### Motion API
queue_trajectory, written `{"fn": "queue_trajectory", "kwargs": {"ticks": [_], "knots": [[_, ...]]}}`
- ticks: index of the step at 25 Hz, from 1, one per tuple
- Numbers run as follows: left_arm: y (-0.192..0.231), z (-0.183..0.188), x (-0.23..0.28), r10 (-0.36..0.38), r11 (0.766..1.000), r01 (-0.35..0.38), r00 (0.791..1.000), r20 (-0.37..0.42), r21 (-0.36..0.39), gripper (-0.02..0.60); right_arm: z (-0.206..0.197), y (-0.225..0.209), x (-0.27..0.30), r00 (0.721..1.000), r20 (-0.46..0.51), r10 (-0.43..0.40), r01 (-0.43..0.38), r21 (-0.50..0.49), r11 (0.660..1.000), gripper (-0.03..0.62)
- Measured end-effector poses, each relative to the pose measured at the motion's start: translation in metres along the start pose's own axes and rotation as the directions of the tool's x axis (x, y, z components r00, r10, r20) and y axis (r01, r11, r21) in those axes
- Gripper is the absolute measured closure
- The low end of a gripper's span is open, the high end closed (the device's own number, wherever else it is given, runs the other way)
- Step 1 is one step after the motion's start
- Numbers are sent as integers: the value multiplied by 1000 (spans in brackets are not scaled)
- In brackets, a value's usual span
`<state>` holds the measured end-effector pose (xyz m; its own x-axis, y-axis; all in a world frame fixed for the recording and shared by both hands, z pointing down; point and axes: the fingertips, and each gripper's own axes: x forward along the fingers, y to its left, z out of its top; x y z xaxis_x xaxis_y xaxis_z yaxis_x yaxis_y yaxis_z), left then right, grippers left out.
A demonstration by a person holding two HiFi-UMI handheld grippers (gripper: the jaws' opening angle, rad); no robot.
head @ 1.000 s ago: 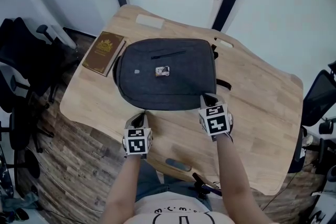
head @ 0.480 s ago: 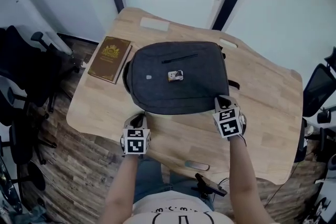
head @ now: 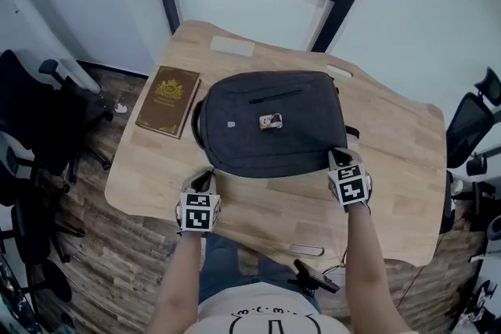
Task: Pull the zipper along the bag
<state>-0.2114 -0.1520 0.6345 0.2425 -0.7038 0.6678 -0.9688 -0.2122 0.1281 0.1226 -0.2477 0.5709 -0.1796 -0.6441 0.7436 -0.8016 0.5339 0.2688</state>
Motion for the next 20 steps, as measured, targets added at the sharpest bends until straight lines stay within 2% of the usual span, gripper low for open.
{"fn": "queue_trajectory", "kwargs": {"ticks": [6,8,12,15,20], "knots": [[16,12,12,8,1000,-8,1000,10,-28,560,1,-1,2,1000,-7,15,-15,34,999,542],[9,14,13,-34,999,34,999,-2,-13,561,1,-6,4,1000,-10,-2,3,35,999,542],[-18,7,7,-131,985,137,990,-58,104,561,2,-27,12,1000,-9,-29,30,47,998,543],[-42,4,4,-191,978,197,978,-85,74,563,10,-47,20,1000,23,3,-5,90,996,542],[-78,1,1,-234,969,240,967,-102,54,563,18,-69,14,994,82,-71,61,118,991,545]]}}
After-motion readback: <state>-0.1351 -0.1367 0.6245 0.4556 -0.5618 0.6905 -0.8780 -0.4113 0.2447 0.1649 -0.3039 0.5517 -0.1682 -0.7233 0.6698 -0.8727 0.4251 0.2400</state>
